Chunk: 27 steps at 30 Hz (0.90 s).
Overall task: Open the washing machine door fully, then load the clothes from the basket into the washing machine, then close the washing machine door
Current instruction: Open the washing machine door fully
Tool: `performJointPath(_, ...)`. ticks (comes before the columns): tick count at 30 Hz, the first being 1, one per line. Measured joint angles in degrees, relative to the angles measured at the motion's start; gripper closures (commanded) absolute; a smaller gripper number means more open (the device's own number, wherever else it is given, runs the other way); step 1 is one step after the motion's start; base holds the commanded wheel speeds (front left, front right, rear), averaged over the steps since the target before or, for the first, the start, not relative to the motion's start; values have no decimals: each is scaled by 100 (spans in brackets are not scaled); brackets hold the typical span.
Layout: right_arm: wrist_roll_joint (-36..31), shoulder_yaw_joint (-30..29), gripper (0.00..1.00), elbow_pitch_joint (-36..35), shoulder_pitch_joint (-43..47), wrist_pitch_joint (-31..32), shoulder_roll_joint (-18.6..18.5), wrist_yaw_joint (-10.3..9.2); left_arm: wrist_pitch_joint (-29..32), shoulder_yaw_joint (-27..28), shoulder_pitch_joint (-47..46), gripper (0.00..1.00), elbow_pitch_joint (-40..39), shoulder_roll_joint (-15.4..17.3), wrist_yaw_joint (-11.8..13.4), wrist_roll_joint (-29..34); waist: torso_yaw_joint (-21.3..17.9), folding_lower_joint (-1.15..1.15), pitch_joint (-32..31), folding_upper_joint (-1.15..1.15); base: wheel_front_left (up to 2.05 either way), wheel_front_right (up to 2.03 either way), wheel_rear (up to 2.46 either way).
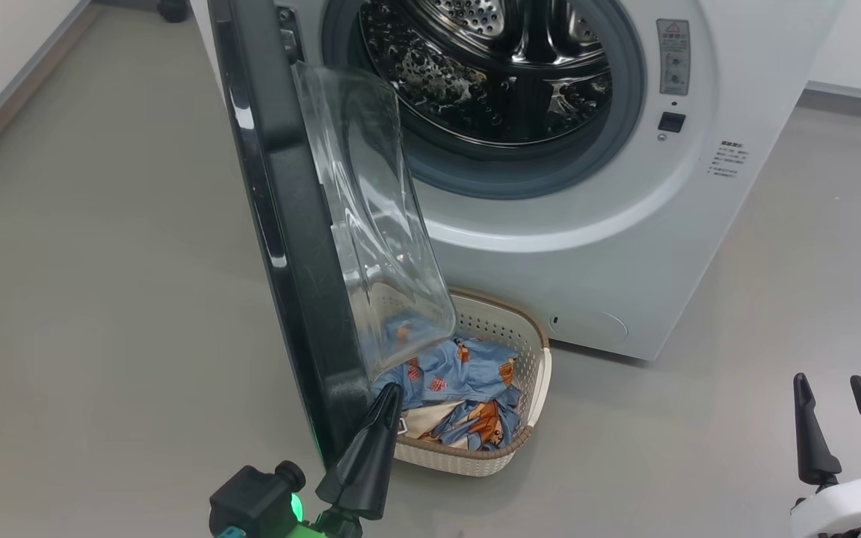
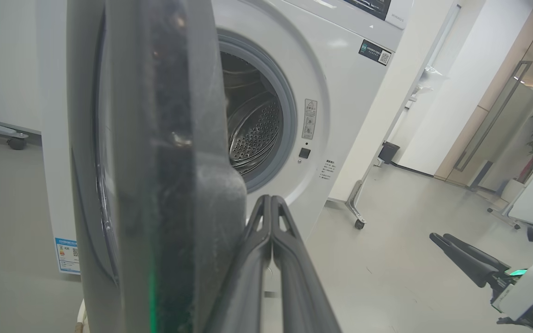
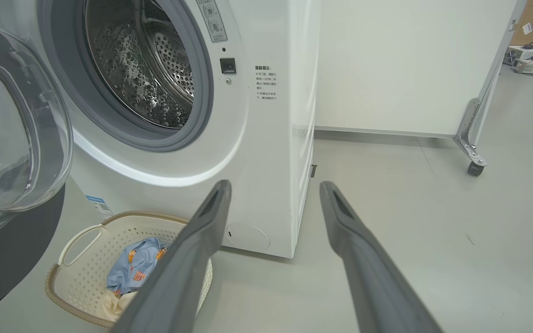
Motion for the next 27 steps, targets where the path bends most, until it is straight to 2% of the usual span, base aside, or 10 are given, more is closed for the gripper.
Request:
performJointPath(16, 0, 30, 0, 1, 0, 0, -4, 0, -152, 63, -23, 100, 97, -5, 110, -52, 324, 0, 15, 0, 0, 0, 0)
performJointPath(27, 0, 35, 0, -15, 9, 0, -53, 0, -298, 550, -24, 100, 167, -12, 235, -87, 556, 0, 75, 0, 0, 0, 0)
